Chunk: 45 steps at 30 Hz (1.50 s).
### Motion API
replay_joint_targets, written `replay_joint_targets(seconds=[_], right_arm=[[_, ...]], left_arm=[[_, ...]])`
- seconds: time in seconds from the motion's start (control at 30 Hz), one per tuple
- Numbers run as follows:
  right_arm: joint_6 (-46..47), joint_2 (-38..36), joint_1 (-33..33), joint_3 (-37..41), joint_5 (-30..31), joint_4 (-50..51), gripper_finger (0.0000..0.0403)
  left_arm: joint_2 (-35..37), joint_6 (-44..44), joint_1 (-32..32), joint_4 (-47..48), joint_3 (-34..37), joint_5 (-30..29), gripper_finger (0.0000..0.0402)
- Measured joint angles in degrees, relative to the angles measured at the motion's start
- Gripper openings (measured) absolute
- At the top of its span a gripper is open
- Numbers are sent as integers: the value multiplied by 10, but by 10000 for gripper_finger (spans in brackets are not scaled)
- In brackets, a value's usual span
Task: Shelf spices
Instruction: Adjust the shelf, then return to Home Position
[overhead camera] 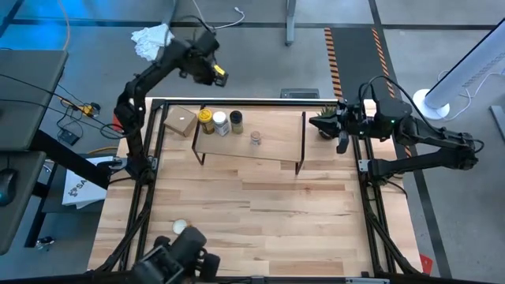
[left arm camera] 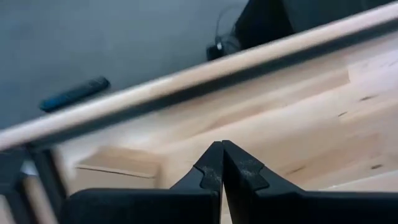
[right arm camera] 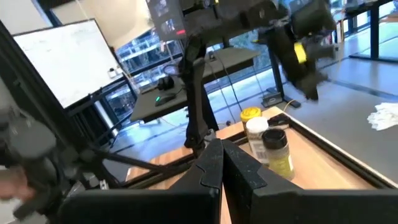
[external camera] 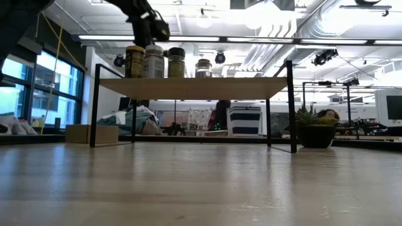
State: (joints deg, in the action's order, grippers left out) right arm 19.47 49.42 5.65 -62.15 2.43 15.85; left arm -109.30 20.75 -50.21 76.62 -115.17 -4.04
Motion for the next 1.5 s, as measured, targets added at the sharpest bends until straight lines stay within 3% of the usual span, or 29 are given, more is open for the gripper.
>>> replay_joint_targets(seconds=[0.2,0.53,0.97,1.1,1.33,1.5], right_arm=[[1,6,0,0,0,-6,0],[11,10,0,0,0,-6,0],[17,10,-1,0,-9,-5,0],[17,10,-1,0,-16,-5,0],[8,10,0,0,-16,-6,0],[-3,10,0,0,-16,-7,0]], left_arm=[[1,40,15,-41,103,-9,1],[3,61,25,-66,194,20,0],[4,62,94,-65,245,14,0],[11,61,103,-67,239,-17,0],[113,10,75,-192,231,-33,0],[266,-34,140,-330,330,-36,0]])
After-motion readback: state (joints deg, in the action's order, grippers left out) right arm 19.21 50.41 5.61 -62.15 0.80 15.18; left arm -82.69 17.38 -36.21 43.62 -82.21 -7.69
